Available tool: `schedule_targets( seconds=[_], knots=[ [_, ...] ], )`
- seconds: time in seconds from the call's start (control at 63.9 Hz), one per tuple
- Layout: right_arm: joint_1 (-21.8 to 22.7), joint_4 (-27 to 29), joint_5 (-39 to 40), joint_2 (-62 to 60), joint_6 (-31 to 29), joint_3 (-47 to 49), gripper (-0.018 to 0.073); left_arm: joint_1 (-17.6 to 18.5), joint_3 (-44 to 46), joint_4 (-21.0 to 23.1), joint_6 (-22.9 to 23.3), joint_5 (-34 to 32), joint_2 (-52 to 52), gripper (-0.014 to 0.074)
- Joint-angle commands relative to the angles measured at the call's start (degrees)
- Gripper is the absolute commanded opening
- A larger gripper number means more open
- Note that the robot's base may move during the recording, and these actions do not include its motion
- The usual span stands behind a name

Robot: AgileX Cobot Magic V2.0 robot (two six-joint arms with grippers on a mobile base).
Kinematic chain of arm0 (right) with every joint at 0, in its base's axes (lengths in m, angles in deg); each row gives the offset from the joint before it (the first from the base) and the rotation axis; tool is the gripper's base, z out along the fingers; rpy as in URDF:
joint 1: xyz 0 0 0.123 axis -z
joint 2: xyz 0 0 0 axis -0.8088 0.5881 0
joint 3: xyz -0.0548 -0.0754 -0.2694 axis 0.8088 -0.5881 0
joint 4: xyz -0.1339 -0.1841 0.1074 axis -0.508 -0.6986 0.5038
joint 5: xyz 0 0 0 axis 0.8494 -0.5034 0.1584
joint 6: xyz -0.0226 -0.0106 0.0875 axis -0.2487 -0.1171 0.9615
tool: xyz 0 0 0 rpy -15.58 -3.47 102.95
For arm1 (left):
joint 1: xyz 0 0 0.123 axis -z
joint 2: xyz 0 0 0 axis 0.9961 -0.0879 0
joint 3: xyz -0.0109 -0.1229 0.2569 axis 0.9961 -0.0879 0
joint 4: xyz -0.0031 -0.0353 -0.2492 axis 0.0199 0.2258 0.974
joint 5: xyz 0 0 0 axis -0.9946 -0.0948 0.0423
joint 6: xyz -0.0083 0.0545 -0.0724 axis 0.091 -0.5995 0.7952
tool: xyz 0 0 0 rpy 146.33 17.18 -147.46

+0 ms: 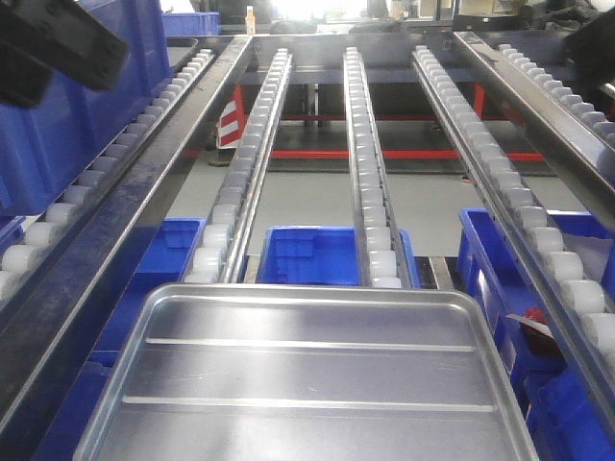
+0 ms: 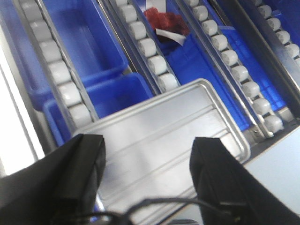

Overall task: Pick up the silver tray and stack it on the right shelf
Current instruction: 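Lower both grippers to the near and far short edges of the silver tray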

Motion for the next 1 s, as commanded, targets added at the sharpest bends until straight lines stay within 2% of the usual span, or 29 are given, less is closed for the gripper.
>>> schedule_targets(
  seconds=[0.0, 0.157, 0.297, 0.407, 0.454, 0.548, 0.611, 0.657, 0.845, 0.986],
  knots=[
    [-0.08, 3.93, 3.87, 1.84, -0.53, 3.34, 0.0410, 0.42, 2.80, 2.77, 0.36, -1.99, -0.66, 0.0314],
    [-0.13, 4.62, -7.01, 9.13, -0.59, 7.37, 0.0410, 0.42, 8.65, 0.25, 0.36, 9.51, -6.23, 0.0314],
    [-0.13, 3.98, -12.99, 16.57, -0.59, 9.42, 0.0410, 0.42, 13.41, -1.30, 1.56, 15.67, -13.23, 0.0314],
    [-0.06, 0.11, -15.09, 21.26, 1.57, 10.76, 0.0410, 0.42, 15.41, -4.32, 7.60, 19.02, -18.20, 0.0314],
    [-0.06, -3.89, -15.64, 23.35, 5.25, 11.61, 0.0410, 0.42, 15.99, -8.13, 13.25, 20.59, -20.59, 0.0314],
    [-0.06, -11.81, -18.16, 26.83, 15.66, 13.57, 0.0410, 0.42, 16.69, -12.12, 19.26, 20.86, -24.20, 0.0314],
    [-0.12, -17.70, -19.32, 28.73, 23.30, 14.98, 0.0410, 0.42, 16.95, -12.26, 21.58, 20.45, -26.19, 0.0314],
    [-0.12, -19.32, -19.07, 29.61, 26.28, 15.64, 0.0410, 0.42, 16.95, -12.26, 22.94, 20.06, -27.17, 0.0314],
    [-0.12, -17.48, -15.50, 31.49, 29.51, 15.70, 0.0410, 0.42, 16.95, -14.61, 29.00, 19.31, -29.34, 0.0314],
    [-0.12, -16.61, -14.83, 33.06, 29.51, 15.63, 0.0410, 0.42, 16.95, -14.40, 29.29, 17.69, -29.44, 0.0314]
  ],
)
